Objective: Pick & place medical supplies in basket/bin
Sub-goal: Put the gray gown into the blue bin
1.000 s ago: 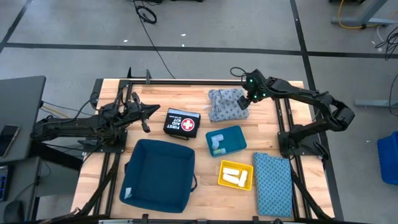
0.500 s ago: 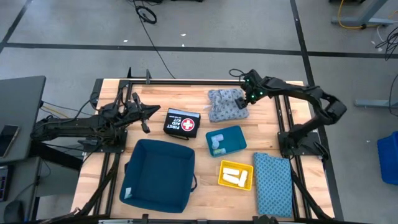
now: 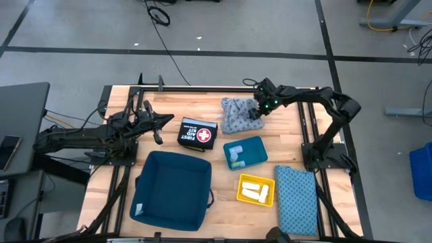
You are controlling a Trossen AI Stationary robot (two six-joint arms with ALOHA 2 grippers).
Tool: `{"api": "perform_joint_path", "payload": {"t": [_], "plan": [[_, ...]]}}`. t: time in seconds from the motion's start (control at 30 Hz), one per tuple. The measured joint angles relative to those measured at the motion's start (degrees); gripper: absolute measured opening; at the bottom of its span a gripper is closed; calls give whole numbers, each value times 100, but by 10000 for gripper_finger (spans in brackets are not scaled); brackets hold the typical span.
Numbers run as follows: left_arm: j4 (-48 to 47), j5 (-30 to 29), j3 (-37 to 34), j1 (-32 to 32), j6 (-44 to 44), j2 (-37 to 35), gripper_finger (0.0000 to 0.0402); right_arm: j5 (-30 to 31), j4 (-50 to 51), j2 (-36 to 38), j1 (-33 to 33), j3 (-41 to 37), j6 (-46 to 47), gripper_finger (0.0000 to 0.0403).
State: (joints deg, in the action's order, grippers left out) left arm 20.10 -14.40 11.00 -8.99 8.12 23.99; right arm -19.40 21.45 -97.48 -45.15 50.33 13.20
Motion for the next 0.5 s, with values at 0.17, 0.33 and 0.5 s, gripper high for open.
{"api": "perform_joint_path", "payload": {"t": [0.17, 0.33, 0.5], "plan": [[-2, -2, 0, 0, 2, 0, 0, -6, -87, -56, 7, 2, -85, 206], [-2, -2, 0, 0, 28, 0, 0, 21, -85, -59, 59, 0, -274, 58], [-8, 0, 1, 0, 31, 0, 0, -157, -99, -69, 171, -4, -480, 19]]}}
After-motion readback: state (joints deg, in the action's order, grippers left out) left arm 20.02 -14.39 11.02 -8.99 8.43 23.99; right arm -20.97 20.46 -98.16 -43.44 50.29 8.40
